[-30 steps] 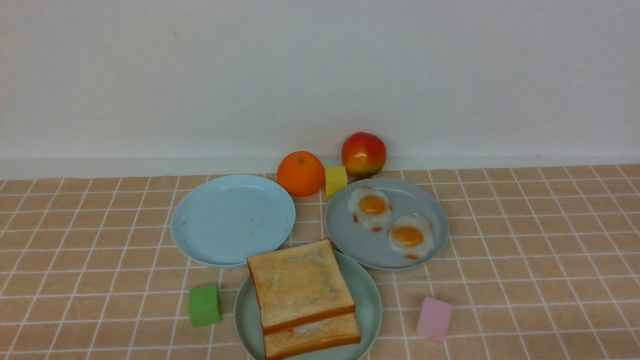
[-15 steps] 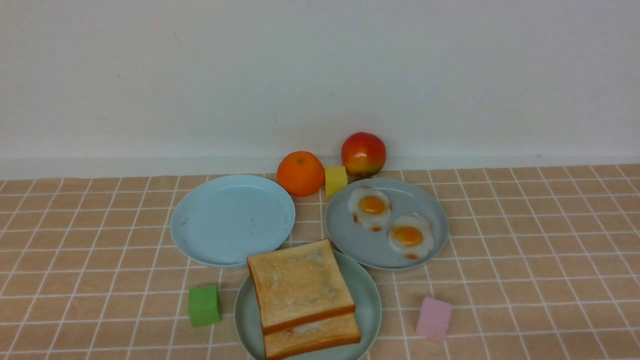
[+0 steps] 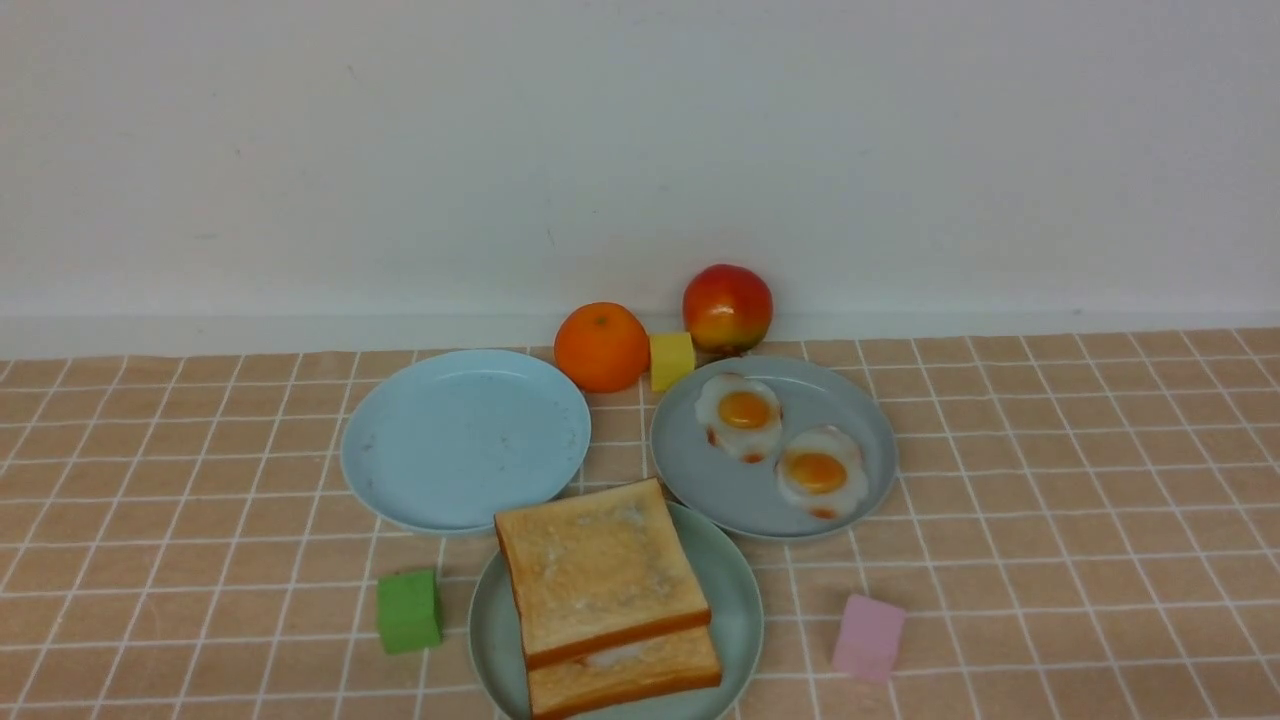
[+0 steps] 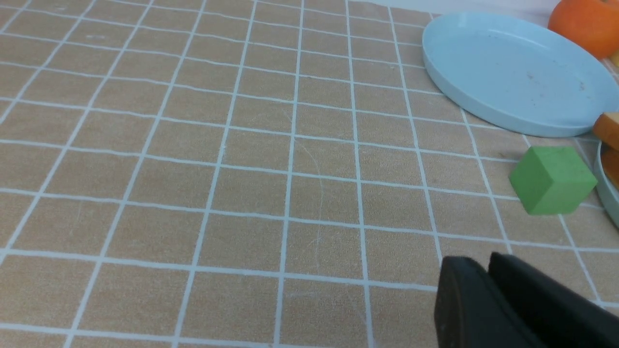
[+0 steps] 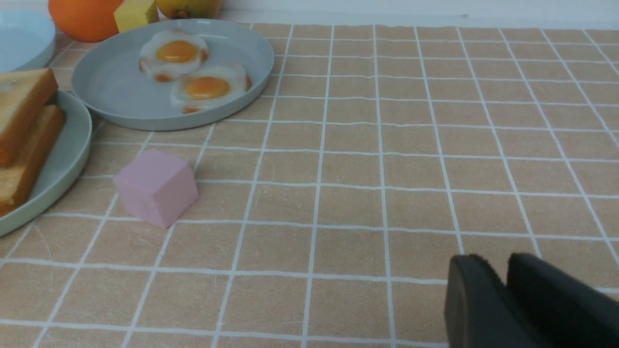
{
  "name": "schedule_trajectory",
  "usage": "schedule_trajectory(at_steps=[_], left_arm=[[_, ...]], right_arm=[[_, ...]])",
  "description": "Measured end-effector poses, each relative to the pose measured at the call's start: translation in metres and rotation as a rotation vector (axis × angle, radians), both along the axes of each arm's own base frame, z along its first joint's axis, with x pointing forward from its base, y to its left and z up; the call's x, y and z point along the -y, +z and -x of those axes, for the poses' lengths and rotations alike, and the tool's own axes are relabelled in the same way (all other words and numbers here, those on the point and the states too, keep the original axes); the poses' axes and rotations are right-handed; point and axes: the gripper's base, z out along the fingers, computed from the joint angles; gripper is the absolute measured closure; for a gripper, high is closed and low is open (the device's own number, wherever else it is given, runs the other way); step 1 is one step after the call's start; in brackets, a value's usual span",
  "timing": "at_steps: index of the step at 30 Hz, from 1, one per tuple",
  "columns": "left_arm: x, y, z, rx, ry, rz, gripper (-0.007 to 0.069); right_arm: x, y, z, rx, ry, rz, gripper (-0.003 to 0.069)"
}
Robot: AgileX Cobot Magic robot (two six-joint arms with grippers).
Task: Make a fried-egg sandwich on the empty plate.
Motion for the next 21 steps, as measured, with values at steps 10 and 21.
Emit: schedule_trajectory(at_steps=[10, 21], left_arm=[[0.0, 0.0, 0.0, 0.0, 0.0, 0.0, 0.0532], [0.0, 0.0, 0.0, 0.0, 0.0, 0.0, 0.0522]], right_arm=[[0.0, 0.0, 0.0, 0.0, 0.0, 0.0, 0.0526], [0.0, 0.0, 0.0, 0.0, 0.0, 0.0, 0.0515]])
